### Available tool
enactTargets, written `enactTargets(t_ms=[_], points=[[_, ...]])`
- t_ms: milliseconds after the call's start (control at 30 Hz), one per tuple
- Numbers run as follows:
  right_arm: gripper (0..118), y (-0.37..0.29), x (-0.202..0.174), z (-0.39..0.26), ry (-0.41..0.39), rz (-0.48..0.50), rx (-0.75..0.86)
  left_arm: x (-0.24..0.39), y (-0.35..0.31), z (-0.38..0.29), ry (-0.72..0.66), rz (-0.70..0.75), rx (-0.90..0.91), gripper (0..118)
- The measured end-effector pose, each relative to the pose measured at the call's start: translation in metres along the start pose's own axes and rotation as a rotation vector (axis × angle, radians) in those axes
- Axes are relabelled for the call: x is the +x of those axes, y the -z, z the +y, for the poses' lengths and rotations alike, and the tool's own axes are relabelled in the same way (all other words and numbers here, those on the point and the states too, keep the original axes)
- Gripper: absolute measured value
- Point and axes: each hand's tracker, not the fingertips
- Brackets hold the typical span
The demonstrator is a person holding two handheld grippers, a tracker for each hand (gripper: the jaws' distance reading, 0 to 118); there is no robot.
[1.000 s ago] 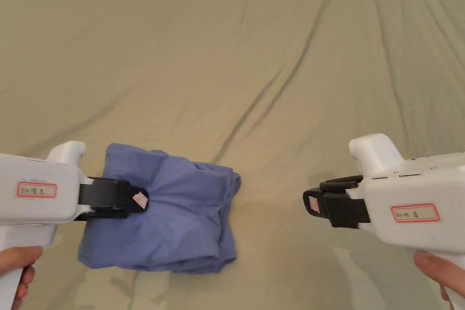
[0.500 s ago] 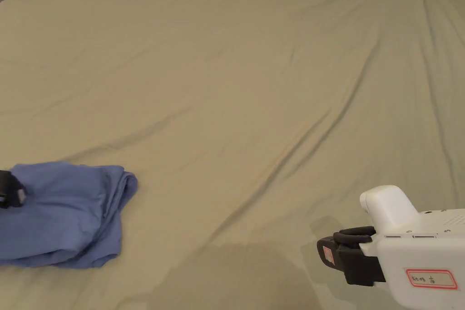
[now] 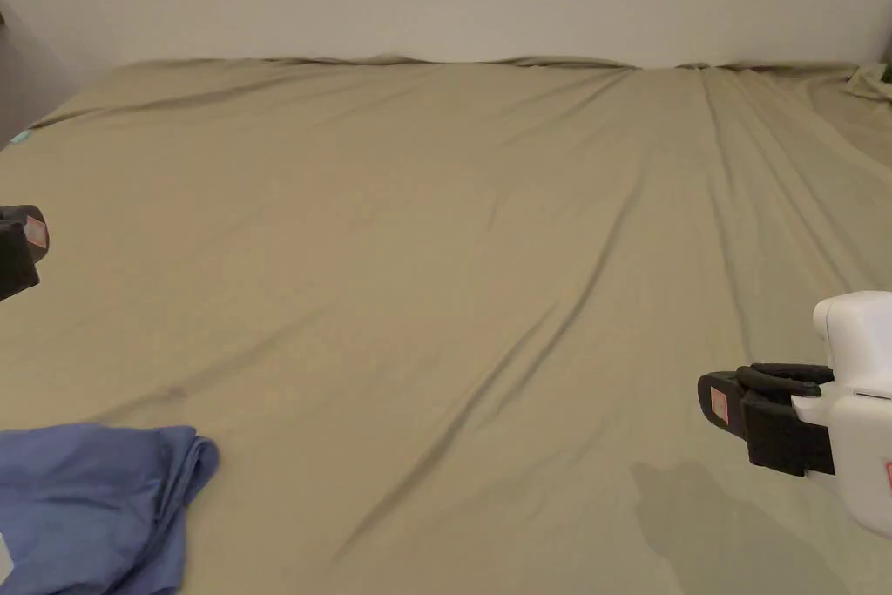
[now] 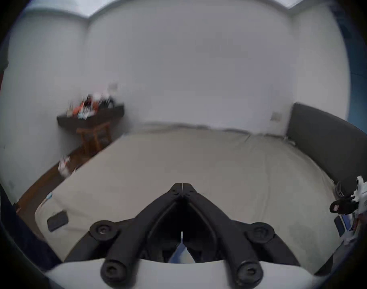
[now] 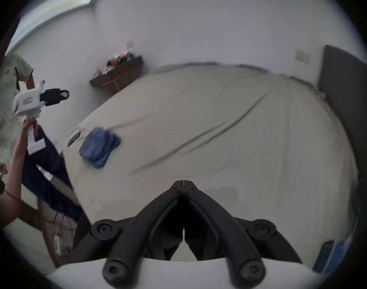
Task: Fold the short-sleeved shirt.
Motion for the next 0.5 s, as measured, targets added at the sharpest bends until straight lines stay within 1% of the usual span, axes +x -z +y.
enactTargets(t_ms=[67, 100, 167, 233, 267, 367, 500], points=[[2, -0.027, 0.019, 0.017, 0.019, -0.052, 0.084, 0.045, -0.003, 0.017, 0.069, 0.008, 0.062, 0], [2, -0.042, 0.027, 0.028, 0.013, -0.092, 0.131, 0.068, -0.005, 0.027, 0.05, -0.011, 0.078, 0], [2, -0.065, 0.038, 0.046, -0.014, -0.183, 0.205, 0.092, -0.001, 0.04, 0.029, -0.082, 0.12, 0], [2, -0.085, 0.048, 0.064, -0.046, -0.281, 0.283, 0.121, -0.006, 0.053, 0.053, -0.081, 0.132, 0], [2, -0.092, 0.053, 0.07, -0.055, -0.314, 0.315, 0.133, -0.009, 0.057, 0.078, -0.068, 0.155, 0], [2, -0.113, 0.065, 0.088, -0.056, -0.364, 0.405, 0.149, -0.009, 0.067, 0.118, -0.053, 0.149, 0], [2, -0.123, 0.078, 0.105, -0.049, -0.411, 0.467, 0.164, -0.014, 0.08, 0.113, -0.041, 0.164, 0]])
